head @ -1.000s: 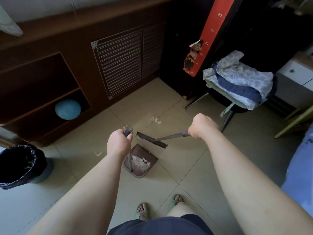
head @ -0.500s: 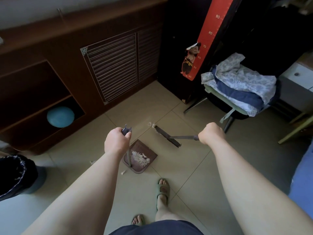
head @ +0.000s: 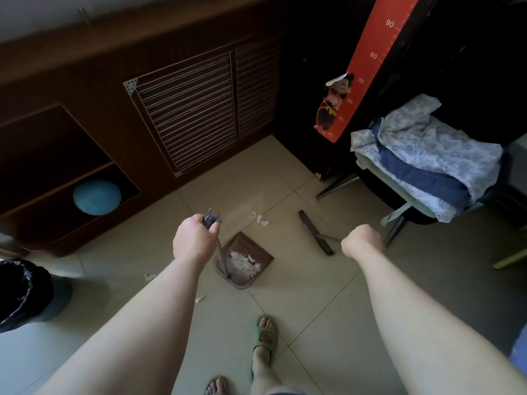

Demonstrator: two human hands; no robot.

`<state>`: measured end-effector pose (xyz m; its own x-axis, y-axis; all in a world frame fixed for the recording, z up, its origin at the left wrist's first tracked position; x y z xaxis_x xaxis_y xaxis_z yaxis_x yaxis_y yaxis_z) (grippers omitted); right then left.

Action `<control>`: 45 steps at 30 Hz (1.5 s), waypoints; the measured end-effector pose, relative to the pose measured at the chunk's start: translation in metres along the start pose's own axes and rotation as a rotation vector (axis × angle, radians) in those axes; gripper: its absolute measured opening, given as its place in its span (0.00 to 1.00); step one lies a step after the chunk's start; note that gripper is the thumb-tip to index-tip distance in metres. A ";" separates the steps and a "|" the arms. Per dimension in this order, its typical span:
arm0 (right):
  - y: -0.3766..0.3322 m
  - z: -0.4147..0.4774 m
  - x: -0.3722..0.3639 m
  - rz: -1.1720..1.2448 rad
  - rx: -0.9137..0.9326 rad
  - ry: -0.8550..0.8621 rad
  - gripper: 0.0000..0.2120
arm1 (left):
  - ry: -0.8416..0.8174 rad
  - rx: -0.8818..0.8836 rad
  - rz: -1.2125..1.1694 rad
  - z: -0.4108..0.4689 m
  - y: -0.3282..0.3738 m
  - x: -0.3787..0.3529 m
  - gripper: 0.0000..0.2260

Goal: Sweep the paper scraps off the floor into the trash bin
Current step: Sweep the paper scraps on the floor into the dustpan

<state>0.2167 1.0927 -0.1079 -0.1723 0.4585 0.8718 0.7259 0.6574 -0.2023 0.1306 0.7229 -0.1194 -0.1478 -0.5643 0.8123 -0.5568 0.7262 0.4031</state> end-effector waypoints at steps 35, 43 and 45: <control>-0.164 0.048 -0.025 -0.333 0.410 -0.155 0.08 | 0.067 0.098 -0.084 0.078 0.004 0.035 0.12; -0.177 0.010 -0.015 -0.491 0.535 -0.217 0.01 | 0.015 0.086 -0.075 0.083 0.007 0.035 0.12; -0.181 0.002 -0.001 -0.481 0.535 -0.225 0.04 | -0.001 0.090 -0.074 0.081 0.003 0.034 0.12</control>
<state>0.0845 0.9746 -0.0731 -0.5616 0.1208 0.8185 0.1233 0.9905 -0.0616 0.0575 0.6737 -0.1249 -0.1041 -0.6151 0.7815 -0.6377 0.6443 0.4222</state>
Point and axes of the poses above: each hand's wrist, its own z-axis towards the middle knuckle, its own x-axis out of the back of the hand, y = z × x, the point moved 8 cm from there along z, towards the middle knuckle, and after that the axes turned 12 degrees about x, right-handed, at the moved point
